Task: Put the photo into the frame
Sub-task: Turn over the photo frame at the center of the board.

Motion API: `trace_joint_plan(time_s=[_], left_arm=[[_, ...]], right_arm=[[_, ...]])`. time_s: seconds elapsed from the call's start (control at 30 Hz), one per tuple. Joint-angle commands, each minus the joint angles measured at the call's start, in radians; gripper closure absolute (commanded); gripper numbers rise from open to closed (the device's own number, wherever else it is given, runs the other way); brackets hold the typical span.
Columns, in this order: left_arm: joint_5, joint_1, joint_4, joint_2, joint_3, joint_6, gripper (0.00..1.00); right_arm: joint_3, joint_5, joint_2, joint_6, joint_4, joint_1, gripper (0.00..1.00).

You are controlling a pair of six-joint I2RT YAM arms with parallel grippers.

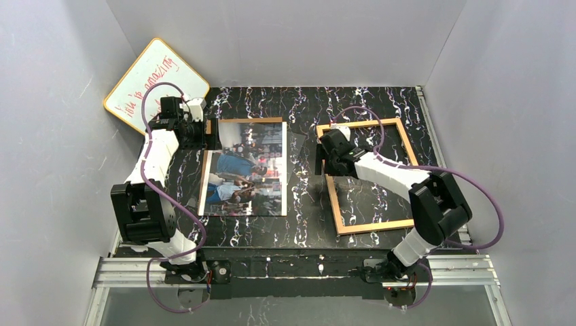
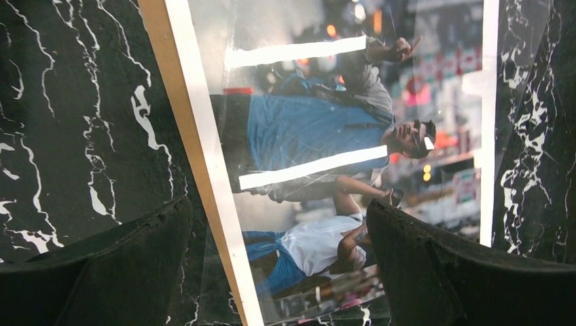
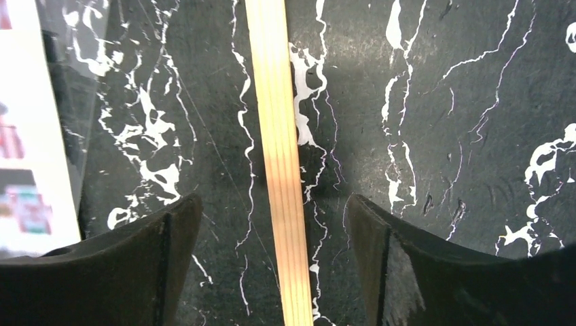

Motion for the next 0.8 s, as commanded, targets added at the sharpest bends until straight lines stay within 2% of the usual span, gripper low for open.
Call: trace_joint_plan(time_s=[0.0, 0.2, 0.37, 0.5, 0.63, 0.77], left_arm=[[0.043, 0.002, -0.093, -0.001, 0.029, 0.048, 0.02], [0.066, -0.001, -0.147, -0.007, 0.050, 0.071, 0.02], [0.069, -0.016, -0.188, -0.007, 0.073, 0.088, 0.02], [0.066, -0.033, -0.211, -0.015, 0.080, 0.097, 0.02], [0.068, -0.053, -0.230, -0.018, 0.087, 0.105, 0.02], [0.074, -0.073, -0.242, -0.020, 0.083, 0.108, 0.02]], right_arm=[[0.002, 0.063, 0.055, 0.005, -0.022, 0.018, 0.18], [-0.005, 0.099, 0.112, 0.020, -0.030, 0.030, 0.28], [-0.019, 0.099, 0.136, 0.032, -0.022, 0.038, 0.40], [-0.012, 0.098, 0.152, 0.045, -0.023, 0.054, 0.55], [0.036, 0.108, 0.175, 0.064, -0.050, 0.072, 0.79], [0.113, 0.093, 0.182, 0.088, -0.089, 0.082, 0.89]])
